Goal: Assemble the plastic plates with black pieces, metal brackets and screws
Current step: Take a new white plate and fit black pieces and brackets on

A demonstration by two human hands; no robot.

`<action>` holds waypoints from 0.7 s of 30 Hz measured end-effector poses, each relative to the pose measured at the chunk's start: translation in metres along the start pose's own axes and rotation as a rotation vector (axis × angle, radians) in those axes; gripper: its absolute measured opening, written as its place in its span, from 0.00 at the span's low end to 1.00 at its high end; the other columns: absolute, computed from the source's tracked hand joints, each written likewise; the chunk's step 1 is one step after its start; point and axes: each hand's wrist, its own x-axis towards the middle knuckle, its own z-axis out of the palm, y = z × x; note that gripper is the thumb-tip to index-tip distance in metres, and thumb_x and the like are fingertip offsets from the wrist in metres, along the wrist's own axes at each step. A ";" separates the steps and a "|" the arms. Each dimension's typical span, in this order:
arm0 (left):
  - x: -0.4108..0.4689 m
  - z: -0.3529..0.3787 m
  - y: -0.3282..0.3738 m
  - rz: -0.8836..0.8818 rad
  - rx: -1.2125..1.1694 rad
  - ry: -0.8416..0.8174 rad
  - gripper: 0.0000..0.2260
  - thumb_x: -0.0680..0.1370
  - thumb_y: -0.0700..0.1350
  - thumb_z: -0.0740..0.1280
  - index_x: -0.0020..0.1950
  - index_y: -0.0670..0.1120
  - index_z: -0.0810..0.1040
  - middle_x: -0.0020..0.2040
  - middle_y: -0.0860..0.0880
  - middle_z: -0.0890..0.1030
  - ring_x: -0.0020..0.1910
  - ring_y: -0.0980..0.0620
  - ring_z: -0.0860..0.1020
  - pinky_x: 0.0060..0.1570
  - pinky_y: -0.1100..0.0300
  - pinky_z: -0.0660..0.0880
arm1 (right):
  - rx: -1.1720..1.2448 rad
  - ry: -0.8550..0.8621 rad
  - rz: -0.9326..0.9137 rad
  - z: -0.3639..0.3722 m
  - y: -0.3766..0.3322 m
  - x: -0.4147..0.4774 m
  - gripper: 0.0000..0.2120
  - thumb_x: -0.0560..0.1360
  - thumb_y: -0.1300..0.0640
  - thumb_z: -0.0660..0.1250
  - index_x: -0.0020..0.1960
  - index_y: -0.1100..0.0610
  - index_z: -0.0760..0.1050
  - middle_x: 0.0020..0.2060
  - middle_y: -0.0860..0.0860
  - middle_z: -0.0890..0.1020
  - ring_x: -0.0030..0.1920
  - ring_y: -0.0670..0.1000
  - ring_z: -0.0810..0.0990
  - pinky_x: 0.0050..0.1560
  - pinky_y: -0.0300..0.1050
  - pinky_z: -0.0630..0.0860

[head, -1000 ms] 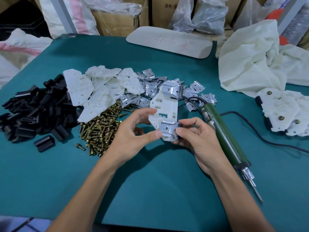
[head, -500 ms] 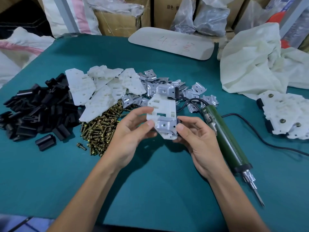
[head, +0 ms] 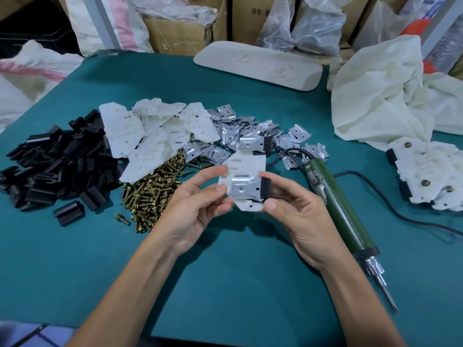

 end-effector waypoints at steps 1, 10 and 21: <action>0.000 0.000 0.000 -0.001 0.003 0.004 0.13 0.72 0.37 0.71 0.54 0.47 0.86 0.34 0.45 0.80 0.32 0.52 0.82 0.35 0.66 0.80 | 0.000 -0.007 -0.005 0.000 0.000 0.000 0.22 0.68 0.54 0.77 0.63 0.49 0.84 0.61 0.55 0.85 0.59 0.52 0.84 0.61 0.46 0.80; 0.000 -0.001 0.002 -0.009 0.030 -0.025 0.18 0.73 0.37 0.72 0.62 0.51 0.83 0.36 0.44 0.78 0.36 0.51 0.83 0.40 0.64 0.81 | -0.066 -0.028 -0.035 -0.005 0.004 0.001 0.23 0.73 0.51 0.77 0.67 0.48 0.81 0.64 0.53 0.84 0.64 0.53 0.82 0.63 0.46 0.78; -0.009 0.006 0.021 0.567 1.518 0.082 0.15 0.80 0.45 0.70 0.66 0.50 0.79 0.48 0.50 0.84 0.40 0.62 0.78 0.44 0.68 0.71 | 0.106 0.085 0.144 -0.013 0.007 0.005 0.17 0.78 0.53 0.66 0.64 0.58 0.83 0.55 0.63 0.84 0.54 0.56 0.84 0.56 0.46 0.81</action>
